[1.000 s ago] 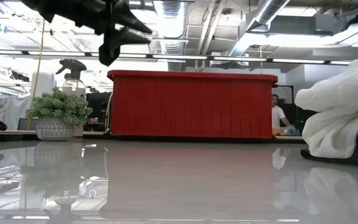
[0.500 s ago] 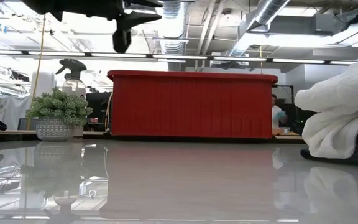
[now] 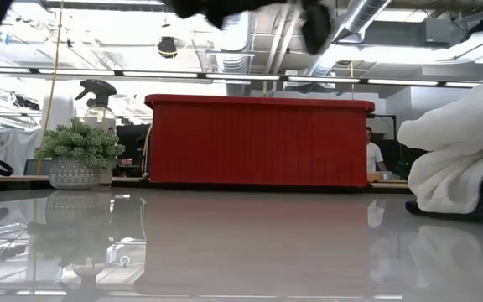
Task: Fold Laundry from Bin
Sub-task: Put the clothes into the red organizer bin
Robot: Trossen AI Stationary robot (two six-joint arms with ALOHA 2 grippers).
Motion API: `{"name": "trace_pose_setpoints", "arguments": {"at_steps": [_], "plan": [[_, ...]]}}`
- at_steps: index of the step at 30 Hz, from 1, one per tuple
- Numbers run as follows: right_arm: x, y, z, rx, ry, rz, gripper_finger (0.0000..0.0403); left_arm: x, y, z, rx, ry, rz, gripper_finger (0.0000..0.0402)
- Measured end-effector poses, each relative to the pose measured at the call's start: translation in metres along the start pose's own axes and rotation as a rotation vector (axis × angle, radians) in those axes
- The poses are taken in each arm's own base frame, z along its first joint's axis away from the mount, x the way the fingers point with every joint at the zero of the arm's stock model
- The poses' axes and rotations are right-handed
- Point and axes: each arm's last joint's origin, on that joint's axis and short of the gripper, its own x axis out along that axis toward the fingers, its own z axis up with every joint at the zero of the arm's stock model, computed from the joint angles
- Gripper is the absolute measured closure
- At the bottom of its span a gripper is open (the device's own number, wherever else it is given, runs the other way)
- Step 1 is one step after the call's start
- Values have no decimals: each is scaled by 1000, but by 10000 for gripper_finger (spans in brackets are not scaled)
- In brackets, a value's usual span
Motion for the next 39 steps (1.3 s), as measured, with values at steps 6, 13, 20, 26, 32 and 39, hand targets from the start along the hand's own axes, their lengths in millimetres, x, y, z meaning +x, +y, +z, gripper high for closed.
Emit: {"name": "trace_pose_setpoints", "arguments": {"at_steps": [6, 13, 20, 26, 32, 39], "plan": [[-21, 7, 20, -12, -104, 43, 388, 68, 9, 3, 140, 13, -5, 401], [-44, 21, 48, -41, -233, 145, 375, 119, 22, -17, 207, 41, 36, 401], [-65, 35, 72, -145, -350, 219, 388, 136, 26, -28, 269, -30, 167, 401], [-64, 36, 77, -186, -399, 203, 375, 138, 21, -25, 380, -114, 275, 401], [-62, 36, 80, -242, -416, 175, 385, 143, 14, -31, 438, -126, 276, 401], [-60, 38, 82, -229, -423, 165, 376, 167, 36, -55, 444, -123, 267, 401]]}}
